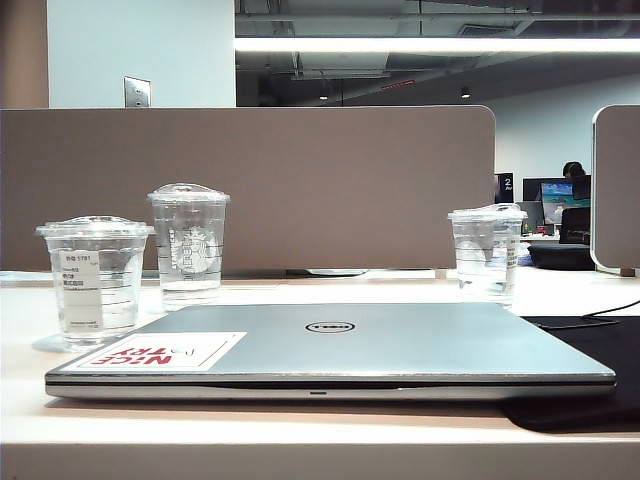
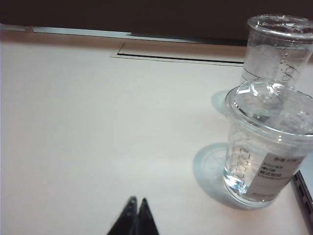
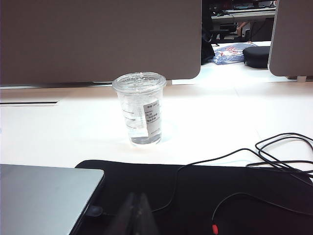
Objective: Pick up the coffee cup on the middle and place it on the left side of the laptop.
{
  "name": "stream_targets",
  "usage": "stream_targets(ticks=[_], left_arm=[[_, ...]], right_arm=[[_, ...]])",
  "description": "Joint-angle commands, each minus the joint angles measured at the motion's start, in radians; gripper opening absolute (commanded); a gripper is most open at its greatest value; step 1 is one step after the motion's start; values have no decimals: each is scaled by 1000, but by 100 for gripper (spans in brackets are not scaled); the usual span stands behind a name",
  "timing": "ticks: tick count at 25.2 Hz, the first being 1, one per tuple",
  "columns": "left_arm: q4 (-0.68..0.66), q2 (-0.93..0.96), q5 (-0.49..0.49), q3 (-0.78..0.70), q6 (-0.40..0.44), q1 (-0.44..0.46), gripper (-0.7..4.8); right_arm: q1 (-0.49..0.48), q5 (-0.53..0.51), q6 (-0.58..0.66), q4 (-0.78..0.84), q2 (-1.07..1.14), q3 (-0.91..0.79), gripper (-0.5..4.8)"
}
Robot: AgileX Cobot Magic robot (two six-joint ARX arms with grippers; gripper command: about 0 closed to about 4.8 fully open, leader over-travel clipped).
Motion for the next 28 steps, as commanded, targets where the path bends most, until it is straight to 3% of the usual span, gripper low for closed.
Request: stream_targets(ticks=[1, 4, 6, 9, 18, 28], left_arm=[[-33, -71, 0, 3, 34, 13, -5], [-22, -122, 60, 3, 30, 58, -5], [2, -121, 214, 3, 31, 134, -5], [-3, -121, 324, 3, 31, 174, -5], [3, -121, 241, 3, 30, 176, -5], [15, -121, 246, 3, 31, 176, -5]], right_arm=[[2, 2, -3, 16, -2, -4, -5], [1, 2, -3, 12, -2, -4, -5], [1, 2, -3, 10, -1, -4, -5], [1, 2, -3, 10, -2, -4, -5], [1, 2, -3, 10, -2, -4, -5], [1, 2, -3, 10, -2, -4, -5]])
